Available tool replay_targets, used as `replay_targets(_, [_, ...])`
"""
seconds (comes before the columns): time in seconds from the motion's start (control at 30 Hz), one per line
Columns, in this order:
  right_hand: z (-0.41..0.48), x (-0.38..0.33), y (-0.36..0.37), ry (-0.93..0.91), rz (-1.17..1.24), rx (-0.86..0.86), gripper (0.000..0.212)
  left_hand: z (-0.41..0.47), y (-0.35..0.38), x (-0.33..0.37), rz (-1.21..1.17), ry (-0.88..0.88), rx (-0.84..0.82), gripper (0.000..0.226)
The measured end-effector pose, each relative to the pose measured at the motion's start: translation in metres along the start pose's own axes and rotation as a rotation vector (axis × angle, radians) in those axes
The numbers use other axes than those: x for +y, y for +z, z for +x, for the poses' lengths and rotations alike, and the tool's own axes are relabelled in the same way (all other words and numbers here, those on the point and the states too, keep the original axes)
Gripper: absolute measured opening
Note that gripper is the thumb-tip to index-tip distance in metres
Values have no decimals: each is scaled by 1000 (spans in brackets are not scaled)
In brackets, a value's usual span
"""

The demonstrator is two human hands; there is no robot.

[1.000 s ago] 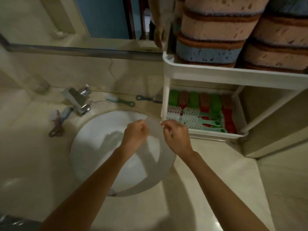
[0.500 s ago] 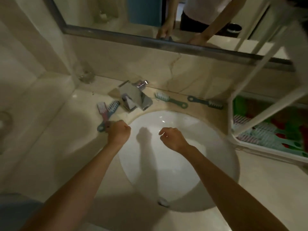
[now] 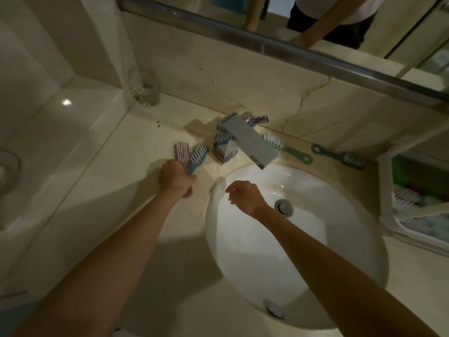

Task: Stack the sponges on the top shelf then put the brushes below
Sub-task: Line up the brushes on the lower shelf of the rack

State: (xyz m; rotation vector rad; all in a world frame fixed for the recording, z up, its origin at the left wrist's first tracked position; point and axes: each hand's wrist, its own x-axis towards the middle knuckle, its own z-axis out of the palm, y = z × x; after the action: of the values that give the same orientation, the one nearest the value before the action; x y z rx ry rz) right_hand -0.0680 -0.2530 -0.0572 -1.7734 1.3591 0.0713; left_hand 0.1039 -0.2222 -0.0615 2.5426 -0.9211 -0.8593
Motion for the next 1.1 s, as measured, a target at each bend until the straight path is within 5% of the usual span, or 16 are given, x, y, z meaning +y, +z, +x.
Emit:
replay_targets(0.17, [-3,-2,6,25,93,-27,24,-8,0,-10,-60,86,-106,21])
replay_targets(0.37, [-40,0,-7,-64,109,-3,28,-50,2,-23,-472,68,-116,23])
replay_targets(0.57, [-99,31,-16,-11,418,-53,24,-129,13,4,-529,181,-430,17])
replay_targets(0.77, [-157,99,-51,10,808,114,11,-194,57,60,-366,340,-663,10])
replay_targets(0.97, [-204,179,-118,39,974,340,18,-259,124,135,-467,311,-456,14])
replay_targets(1.1, [-233,233,-166,34,908,470,16,-297,161,181,-497,334,-512,18])
